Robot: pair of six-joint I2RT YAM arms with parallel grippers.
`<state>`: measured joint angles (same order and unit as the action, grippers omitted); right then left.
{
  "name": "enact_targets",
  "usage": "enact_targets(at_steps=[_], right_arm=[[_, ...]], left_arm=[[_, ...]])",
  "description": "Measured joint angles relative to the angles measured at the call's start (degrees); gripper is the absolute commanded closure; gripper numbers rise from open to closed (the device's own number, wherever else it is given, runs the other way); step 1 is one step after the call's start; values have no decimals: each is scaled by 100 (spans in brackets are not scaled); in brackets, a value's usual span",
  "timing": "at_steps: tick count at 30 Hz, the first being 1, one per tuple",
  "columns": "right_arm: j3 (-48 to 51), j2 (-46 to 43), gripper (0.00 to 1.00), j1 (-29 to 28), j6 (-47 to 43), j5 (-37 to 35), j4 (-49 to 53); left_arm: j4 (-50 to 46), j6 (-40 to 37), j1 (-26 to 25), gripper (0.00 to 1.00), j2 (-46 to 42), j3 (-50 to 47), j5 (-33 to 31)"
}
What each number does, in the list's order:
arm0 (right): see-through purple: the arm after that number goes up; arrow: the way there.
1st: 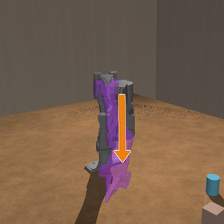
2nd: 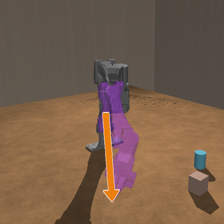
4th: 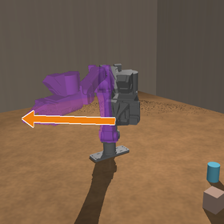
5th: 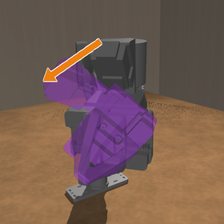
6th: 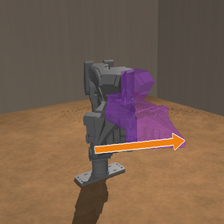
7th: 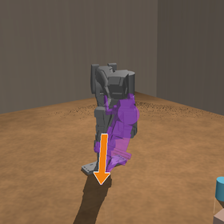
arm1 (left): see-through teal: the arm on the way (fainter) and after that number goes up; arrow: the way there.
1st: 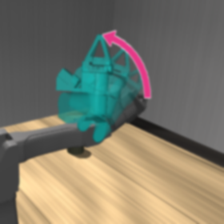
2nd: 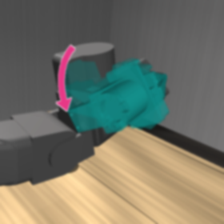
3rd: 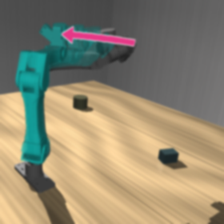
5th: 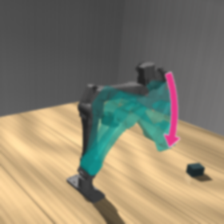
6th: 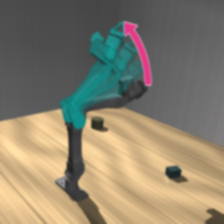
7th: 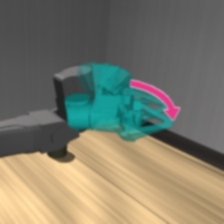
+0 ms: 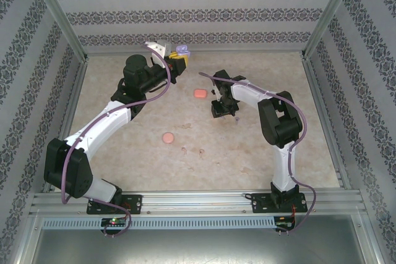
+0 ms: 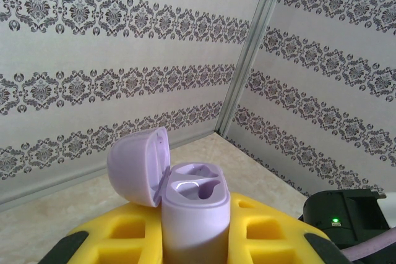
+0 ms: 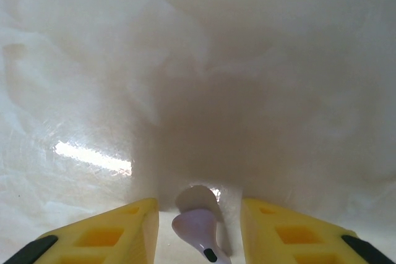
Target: Insert the wireless bluetooth earbuds into the charging case
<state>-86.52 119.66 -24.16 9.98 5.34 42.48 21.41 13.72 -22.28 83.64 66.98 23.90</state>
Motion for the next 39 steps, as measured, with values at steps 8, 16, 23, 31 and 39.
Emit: enact_targets(at_steps=[8,16,23,31,39], right_arm=[[0,2,66,-11,-37,0,2],[0,2,73,-26,-72,-7,0],[7,2,73,-125,-101,-57,-4],[46,2,75,-162,-101,-153,-28],[116,-68,82,-162,-96,-162,-90]], left_arm=[[0,2,0,100,0,0,0],[0,2,0,100,0,0,0],[0,2,0,100,0,0,2],[0,2,0,100,0,0,2],[0,2,0,100,0,0,4]])
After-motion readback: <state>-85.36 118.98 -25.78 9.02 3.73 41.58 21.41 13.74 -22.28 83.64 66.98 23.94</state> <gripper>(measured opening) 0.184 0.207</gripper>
